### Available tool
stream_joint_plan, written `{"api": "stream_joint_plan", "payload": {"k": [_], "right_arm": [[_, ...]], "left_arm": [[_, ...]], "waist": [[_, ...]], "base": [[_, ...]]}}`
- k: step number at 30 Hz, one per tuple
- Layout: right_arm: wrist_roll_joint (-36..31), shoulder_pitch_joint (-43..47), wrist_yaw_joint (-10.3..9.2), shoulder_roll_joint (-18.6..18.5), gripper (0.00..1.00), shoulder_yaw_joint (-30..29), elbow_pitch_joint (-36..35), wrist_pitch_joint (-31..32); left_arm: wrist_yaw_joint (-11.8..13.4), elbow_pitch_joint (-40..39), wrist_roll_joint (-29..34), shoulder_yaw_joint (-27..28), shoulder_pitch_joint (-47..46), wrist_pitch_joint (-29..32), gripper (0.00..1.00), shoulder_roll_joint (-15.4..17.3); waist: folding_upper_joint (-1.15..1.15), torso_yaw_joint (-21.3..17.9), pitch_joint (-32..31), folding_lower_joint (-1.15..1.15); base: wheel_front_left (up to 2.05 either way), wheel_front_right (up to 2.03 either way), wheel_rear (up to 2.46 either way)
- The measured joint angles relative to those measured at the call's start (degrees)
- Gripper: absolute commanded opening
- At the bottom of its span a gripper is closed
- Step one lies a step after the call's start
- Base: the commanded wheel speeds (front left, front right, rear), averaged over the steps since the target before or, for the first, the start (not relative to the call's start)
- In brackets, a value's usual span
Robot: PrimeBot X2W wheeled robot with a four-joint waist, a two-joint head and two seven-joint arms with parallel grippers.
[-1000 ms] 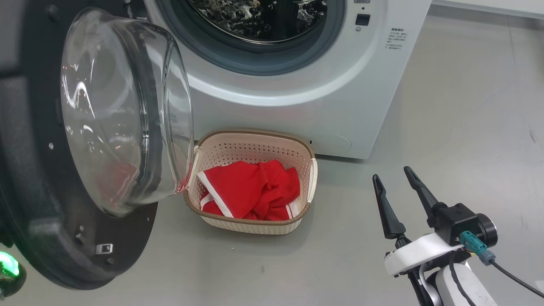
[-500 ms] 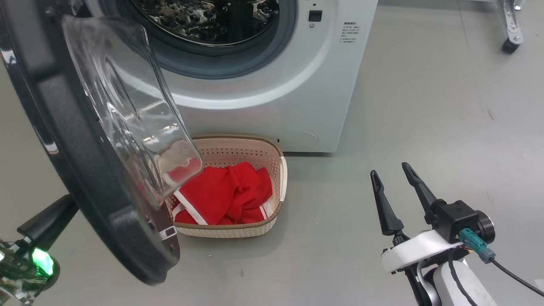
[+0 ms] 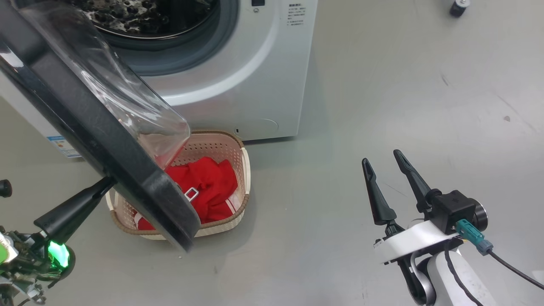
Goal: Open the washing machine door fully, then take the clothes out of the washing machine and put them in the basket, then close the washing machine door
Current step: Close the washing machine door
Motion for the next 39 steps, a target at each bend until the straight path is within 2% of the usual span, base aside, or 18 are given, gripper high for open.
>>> {"api": "stream_joint_plan", "payload": {"k": [11, 21, 29, 39], "right_arm": [[0.81, -1.18, -0.93, 0.00, 1.00, 1.23, -1.64, 0.00], [3.33, -5.13, -1.43, 0.01, 1.00, 2.74, -3.92, 0.00], [4.47, -7.70, -1.52, 0.02, 1.00, 4.57, -4.78, 0.00], [6.75, -9.23, -2.00, 0.04, 1.00, 6.69, -4.74, 0.00]], "left_arm": [[3.20, -1.83, 0.01, -1.25, -5.22, -0.33, 0.00, 0.01], [8.13, -2.10, 1.04, -2.15, -14.19, -2.72, 0.00, 0.97], [9.36, 0.88, 1.82, -2.36, -23.01, -5.53, 0.00, 1.44], [10.00, 6.75, 4.09, -3.36, -30.32, -8.59, 0.00, 1.30]], "waist": [[0.00, -6.17, 3.64, 0.00], [0.00, -10.10, 9.28, 0.00], [0.00, -13.10, 13.88, 0.00], [0.00, -16.83, 16.59, 0.01]], "base": [[0.00, 0.00, 0.00], [0.00, 0.00, 0.00], [0.00, 0.00, 0.00], [0.00, 0.00, 0.00]]}}
